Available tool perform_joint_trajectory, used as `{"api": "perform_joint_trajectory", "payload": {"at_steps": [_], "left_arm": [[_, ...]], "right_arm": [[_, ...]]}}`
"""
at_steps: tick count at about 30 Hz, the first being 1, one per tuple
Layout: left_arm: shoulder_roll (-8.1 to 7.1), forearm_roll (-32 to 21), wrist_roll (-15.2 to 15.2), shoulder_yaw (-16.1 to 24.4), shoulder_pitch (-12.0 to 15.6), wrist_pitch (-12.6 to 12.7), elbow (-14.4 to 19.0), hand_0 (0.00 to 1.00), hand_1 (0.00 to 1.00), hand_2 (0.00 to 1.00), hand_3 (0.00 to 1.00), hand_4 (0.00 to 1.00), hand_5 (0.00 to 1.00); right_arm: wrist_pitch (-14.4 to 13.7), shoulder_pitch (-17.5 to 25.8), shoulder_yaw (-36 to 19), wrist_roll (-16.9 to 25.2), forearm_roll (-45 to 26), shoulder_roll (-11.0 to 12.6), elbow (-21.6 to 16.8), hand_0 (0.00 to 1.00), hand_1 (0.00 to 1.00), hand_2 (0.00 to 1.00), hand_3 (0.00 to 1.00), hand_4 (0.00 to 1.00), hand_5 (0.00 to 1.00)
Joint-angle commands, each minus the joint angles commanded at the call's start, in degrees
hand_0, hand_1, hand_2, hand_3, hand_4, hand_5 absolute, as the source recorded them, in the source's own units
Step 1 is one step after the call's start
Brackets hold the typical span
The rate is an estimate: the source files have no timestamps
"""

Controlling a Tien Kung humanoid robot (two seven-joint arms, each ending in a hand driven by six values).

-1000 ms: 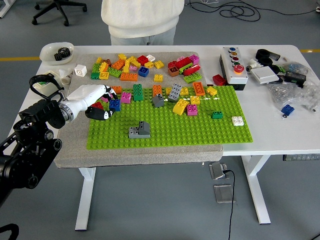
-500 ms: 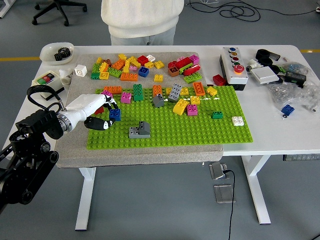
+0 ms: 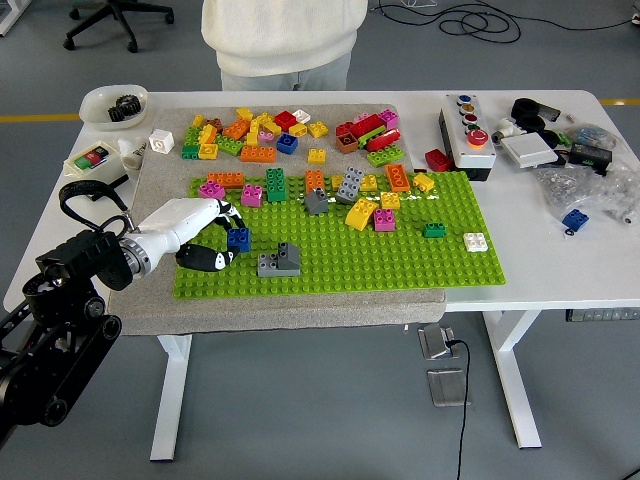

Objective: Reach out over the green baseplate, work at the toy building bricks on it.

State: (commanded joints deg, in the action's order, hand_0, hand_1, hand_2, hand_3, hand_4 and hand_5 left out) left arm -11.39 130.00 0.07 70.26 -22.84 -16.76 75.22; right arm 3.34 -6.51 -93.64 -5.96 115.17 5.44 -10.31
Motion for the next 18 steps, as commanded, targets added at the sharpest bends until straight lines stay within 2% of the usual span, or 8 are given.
{"api": "perform_joint_trajectory", "payload": {"at_steps": [8, 18], "left_arm": [[1.02, 0.0, 0.18, -0.82, 0.87, 0.32, 0.88, 0.723, 0.699, 0.601, 0.578, 0.588, 0.233], [2.23, 0.0, 0.3, -1.07, 0.83, 0.63, 0.24, 0.725, 0.696, 0.601, 0.579, 0.589, 0.237]], "right_arm": [[-0.02, -0.09, -0.04, -0.01, -0.07, 0.03, 0.0, 0.736, 0.614, 0.635, 0.54, 0.769, 0.489], [-0.03, -0.21, -0.02, 0.0, -0.16, 0.06, 0.0, 0.735, 0.615, 0.636, 0.54, 0.769, 0.489]]}}
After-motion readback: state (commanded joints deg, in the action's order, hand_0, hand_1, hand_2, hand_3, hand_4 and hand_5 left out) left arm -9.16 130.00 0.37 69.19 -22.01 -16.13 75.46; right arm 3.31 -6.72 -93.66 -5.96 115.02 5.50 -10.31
